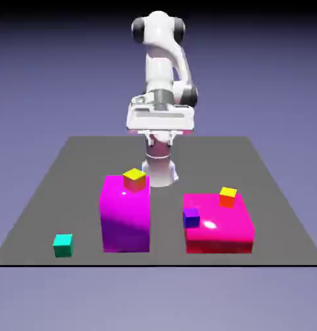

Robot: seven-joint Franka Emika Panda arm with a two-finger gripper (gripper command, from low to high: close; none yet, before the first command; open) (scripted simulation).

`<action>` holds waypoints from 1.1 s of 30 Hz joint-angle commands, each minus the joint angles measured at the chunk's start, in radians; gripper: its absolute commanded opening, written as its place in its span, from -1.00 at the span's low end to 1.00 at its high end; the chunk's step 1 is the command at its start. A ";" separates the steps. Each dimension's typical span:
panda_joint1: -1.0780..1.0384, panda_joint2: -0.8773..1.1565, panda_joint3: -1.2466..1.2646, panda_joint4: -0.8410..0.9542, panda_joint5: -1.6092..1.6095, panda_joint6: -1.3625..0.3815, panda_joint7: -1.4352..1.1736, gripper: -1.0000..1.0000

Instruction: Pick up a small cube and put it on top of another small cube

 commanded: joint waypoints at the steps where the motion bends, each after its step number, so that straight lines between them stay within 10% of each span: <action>1: 0.006 0.036 -0.021 0.027 0.012 -0.027 -0.021 0.00; 33: 0.265 1.196 -0.720 0.865 0.380 -0.837 -0.729 0.00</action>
